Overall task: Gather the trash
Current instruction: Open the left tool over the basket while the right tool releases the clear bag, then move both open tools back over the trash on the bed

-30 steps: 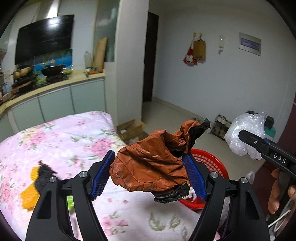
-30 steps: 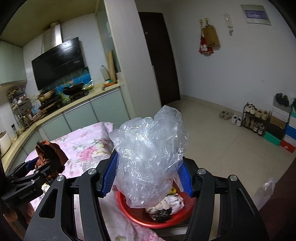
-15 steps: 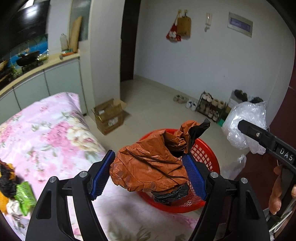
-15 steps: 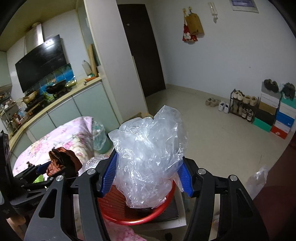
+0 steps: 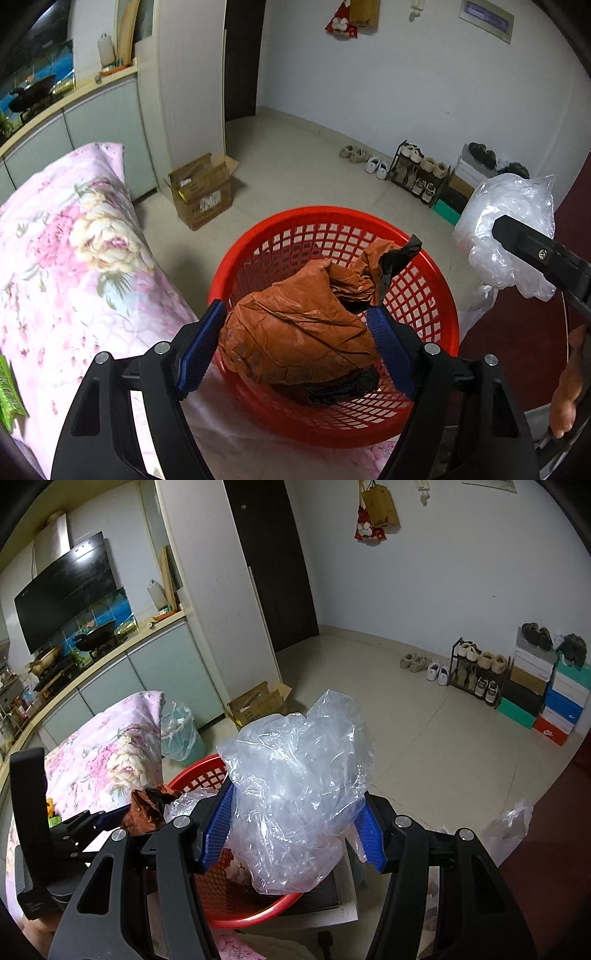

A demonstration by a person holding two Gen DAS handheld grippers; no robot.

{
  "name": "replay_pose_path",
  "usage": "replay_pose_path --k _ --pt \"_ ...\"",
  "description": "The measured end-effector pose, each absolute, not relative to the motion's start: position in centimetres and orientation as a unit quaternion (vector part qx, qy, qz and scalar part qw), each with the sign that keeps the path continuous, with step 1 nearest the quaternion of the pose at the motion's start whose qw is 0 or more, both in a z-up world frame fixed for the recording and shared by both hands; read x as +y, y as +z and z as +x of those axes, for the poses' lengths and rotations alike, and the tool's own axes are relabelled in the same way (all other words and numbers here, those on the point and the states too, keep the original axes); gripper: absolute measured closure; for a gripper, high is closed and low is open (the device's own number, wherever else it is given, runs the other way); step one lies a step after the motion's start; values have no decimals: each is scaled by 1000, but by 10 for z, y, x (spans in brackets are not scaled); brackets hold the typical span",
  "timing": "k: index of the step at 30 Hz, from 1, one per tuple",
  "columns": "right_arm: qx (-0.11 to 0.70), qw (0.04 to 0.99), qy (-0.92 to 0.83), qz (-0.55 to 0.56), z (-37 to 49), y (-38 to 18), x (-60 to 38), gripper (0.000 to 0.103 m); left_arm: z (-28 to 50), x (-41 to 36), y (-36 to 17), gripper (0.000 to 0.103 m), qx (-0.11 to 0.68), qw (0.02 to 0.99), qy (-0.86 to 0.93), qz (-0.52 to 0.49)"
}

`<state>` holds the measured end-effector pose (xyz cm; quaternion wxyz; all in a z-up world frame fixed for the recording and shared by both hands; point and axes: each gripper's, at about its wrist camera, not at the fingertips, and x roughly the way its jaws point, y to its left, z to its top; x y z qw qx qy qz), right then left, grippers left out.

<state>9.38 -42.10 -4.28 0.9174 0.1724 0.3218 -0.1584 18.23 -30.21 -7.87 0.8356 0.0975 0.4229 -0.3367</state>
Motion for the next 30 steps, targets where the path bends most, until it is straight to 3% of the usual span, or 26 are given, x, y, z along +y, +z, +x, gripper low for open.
replay_pose_path --k 8,15,18,30 --pt "330 915 -152 176 101 -50 -423 44 184 -296 -75 19 424 840 -326 94" --pt "345 910 -129 190 107 -59 -420 26 185 -273 -62 18 403 859 -304 88" --pt "346 910 -121 193 108 -58 -417 23 186 -265 -58 16 400 864 -295 83" --pt "322 922 -115 183 93 -39 -403 22 180 -233 -44 14 382 885 -258 70"
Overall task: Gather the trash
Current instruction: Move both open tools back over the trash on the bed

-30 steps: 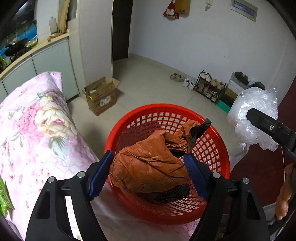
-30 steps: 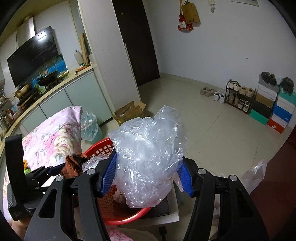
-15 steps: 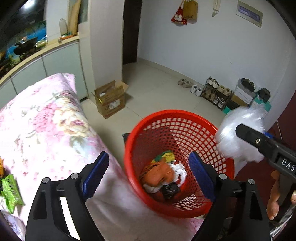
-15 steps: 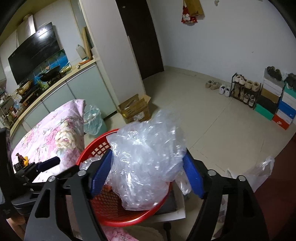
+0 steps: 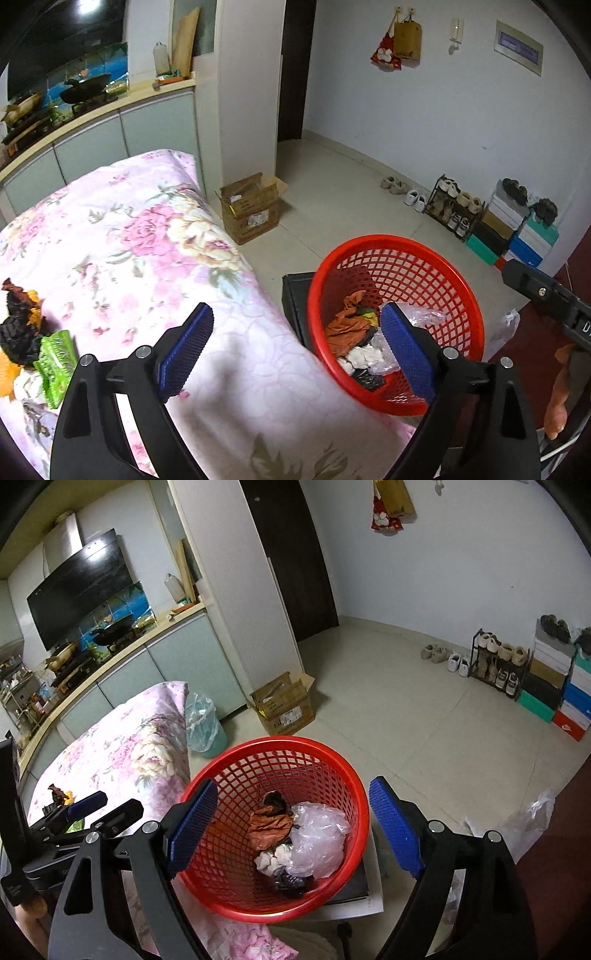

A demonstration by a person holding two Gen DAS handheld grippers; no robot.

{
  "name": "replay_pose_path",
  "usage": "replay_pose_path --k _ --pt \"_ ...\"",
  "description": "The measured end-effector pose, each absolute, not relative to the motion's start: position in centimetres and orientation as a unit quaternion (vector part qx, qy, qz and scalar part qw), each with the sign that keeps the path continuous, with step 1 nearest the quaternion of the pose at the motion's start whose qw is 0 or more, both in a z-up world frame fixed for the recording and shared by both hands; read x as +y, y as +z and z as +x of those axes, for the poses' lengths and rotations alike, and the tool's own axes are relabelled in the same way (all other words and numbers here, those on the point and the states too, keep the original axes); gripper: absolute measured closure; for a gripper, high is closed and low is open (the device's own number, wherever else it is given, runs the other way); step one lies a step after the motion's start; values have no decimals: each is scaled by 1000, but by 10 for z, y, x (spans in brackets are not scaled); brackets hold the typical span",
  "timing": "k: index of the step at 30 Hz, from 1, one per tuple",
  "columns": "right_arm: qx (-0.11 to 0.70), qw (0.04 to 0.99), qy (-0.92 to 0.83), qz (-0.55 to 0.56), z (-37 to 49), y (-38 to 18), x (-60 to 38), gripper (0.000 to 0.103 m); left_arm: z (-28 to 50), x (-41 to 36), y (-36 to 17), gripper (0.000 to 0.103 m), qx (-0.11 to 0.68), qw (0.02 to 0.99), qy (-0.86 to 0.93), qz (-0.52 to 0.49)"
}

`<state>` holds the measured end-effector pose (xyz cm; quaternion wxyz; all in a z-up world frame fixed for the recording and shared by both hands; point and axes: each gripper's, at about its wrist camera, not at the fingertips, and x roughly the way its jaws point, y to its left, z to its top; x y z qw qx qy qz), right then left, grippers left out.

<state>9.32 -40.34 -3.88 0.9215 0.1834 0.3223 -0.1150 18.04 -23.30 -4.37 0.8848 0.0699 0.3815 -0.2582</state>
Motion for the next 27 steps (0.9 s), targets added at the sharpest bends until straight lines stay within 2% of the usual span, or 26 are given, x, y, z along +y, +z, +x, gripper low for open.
replay_pose_path --k 27 --pt "296 945 -35 135 85 -3 -324 22 145 -140 -12 14 343 918 -194 35"
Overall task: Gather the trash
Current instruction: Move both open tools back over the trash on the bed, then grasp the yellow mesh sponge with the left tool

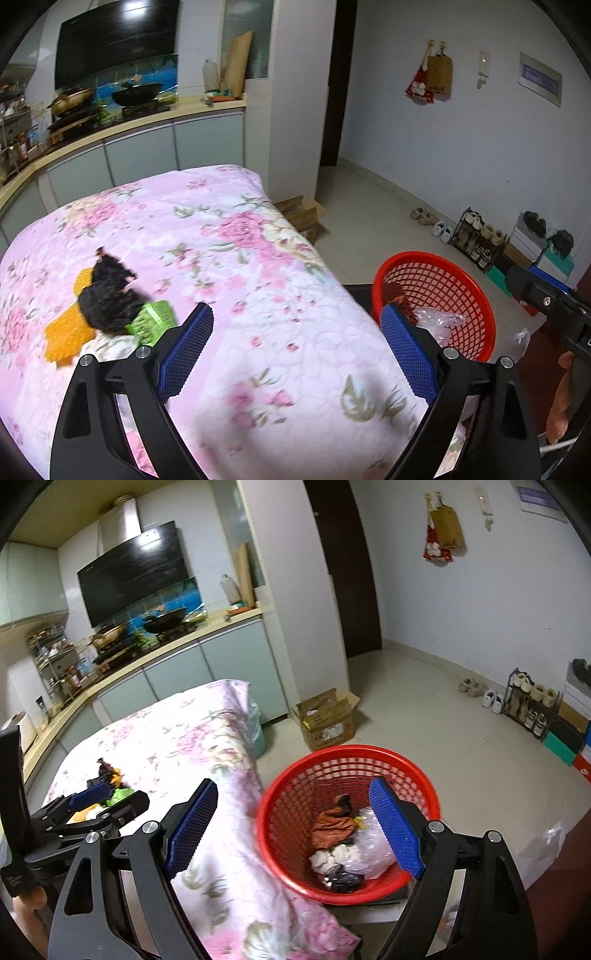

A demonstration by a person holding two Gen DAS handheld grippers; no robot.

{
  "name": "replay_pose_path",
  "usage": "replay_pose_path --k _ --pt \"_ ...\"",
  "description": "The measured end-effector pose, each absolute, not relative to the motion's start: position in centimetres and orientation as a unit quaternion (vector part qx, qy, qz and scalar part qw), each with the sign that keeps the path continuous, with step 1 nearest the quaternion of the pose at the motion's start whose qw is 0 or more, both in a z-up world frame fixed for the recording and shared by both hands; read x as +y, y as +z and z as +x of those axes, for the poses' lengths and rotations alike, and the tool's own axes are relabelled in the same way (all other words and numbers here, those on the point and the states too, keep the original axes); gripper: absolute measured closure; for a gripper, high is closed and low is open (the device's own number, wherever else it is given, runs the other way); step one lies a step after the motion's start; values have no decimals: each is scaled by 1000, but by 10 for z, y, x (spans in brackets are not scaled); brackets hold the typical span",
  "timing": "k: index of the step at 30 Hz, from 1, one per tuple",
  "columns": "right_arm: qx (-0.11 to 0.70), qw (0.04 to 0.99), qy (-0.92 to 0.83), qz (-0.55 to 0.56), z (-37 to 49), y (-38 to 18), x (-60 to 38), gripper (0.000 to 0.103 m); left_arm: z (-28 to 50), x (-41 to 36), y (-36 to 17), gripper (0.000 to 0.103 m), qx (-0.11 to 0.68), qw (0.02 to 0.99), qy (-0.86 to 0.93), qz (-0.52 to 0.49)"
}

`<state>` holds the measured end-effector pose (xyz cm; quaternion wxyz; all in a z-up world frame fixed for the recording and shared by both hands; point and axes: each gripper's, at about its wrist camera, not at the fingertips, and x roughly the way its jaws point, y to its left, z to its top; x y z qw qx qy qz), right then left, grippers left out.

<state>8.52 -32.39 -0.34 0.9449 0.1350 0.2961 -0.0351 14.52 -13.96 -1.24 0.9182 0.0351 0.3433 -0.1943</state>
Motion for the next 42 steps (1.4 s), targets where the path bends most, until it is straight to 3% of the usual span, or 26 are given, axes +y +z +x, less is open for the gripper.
replay_pose_path --k 24,42 --pt "306 944 85 91 107 5 -203 22 131 25 -29 14 362 929 -65 -40" --pt "318 938 106 89 119 -6 -194 20 140 117 -37 14 374 923 14 -86"
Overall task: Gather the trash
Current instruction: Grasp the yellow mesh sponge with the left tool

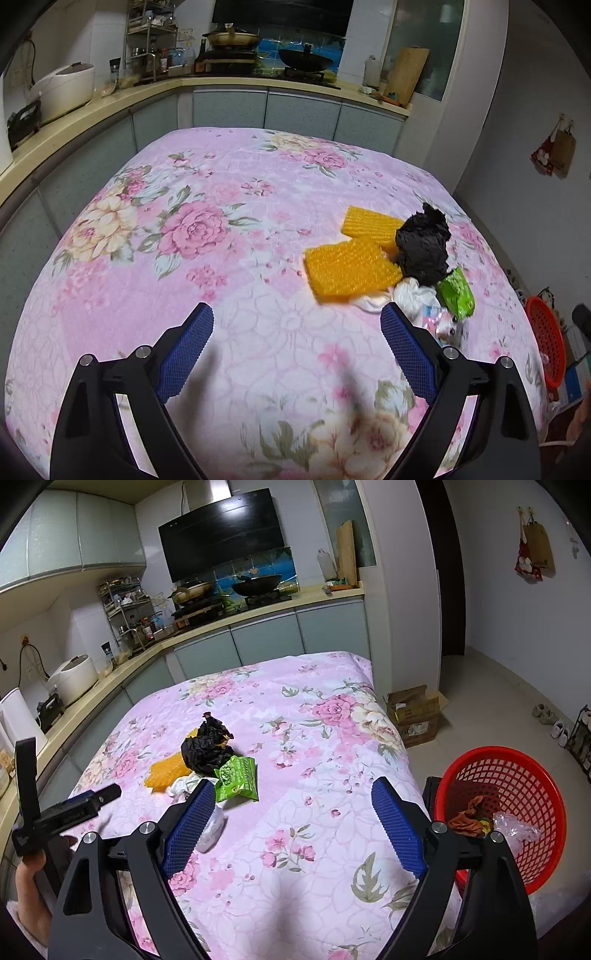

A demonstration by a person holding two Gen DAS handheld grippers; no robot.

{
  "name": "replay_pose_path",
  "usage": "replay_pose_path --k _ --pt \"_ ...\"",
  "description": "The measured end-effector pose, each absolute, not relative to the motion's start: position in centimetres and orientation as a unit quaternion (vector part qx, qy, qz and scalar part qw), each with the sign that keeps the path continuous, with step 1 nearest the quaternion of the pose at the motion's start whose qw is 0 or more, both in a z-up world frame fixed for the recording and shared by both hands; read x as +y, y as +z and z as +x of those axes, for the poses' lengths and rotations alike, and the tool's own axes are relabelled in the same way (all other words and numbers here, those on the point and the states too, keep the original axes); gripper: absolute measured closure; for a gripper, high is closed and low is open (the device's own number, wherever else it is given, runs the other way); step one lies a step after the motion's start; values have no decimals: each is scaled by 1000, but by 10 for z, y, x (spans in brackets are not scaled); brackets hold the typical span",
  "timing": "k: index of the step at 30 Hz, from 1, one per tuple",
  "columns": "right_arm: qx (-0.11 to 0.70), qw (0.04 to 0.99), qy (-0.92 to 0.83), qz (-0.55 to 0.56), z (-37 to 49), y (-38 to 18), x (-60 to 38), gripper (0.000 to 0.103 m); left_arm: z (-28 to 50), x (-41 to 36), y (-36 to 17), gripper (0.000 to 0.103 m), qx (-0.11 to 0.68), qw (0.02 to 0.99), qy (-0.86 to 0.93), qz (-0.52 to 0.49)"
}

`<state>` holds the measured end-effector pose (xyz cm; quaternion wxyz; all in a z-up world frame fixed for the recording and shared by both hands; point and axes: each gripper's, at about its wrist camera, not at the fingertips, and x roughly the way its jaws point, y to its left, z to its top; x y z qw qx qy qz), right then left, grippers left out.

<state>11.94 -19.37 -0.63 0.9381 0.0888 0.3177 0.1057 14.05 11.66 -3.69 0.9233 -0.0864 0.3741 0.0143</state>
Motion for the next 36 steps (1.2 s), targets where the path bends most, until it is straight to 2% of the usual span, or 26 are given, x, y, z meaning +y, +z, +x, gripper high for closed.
replay_pose_path --k 9,23,26,31,34,36 --pt "324 936 97 95 125 -10 -206 20 191 106 -38 14 391 917 -11 -73" --pt "340 931 93 94 141 -19 -208 20 247 80 -71 15 437 897 -46 -57" --pt "342 930 90 96 142 -20 -210 20 250 77 -79 32 446 892 -51 -49" --pt "346 929 90 97 145 -22 -210 20 247 73 -80 45 438 897 -56 -35" --pt "346 929 92 95 145 -22 -208 20 246 75 -77 65 432 899 -61 -40" --pt "346 929 93 95 144 -22 -206 20 244 77 -75 87 427 901 -60 -40"
